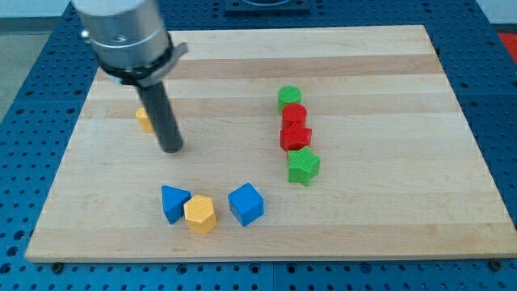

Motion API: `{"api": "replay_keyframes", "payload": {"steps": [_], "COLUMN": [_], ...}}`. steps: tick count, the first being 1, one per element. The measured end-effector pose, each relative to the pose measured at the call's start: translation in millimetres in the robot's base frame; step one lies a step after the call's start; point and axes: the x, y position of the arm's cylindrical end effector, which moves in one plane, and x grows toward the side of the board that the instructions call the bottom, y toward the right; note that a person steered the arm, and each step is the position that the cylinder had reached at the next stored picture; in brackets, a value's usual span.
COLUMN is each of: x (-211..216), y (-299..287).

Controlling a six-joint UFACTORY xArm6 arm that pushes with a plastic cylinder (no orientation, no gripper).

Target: Move red circle from red star

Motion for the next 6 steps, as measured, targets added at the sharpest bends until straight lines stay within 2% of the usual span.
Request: {"api": "replay_keyframes", "payload": {"steps": [2,4,5,6], "x": [-17.6,-34.1,-47.4,-41.0], "y": [118.2,206.8,209.2,208.2]}}
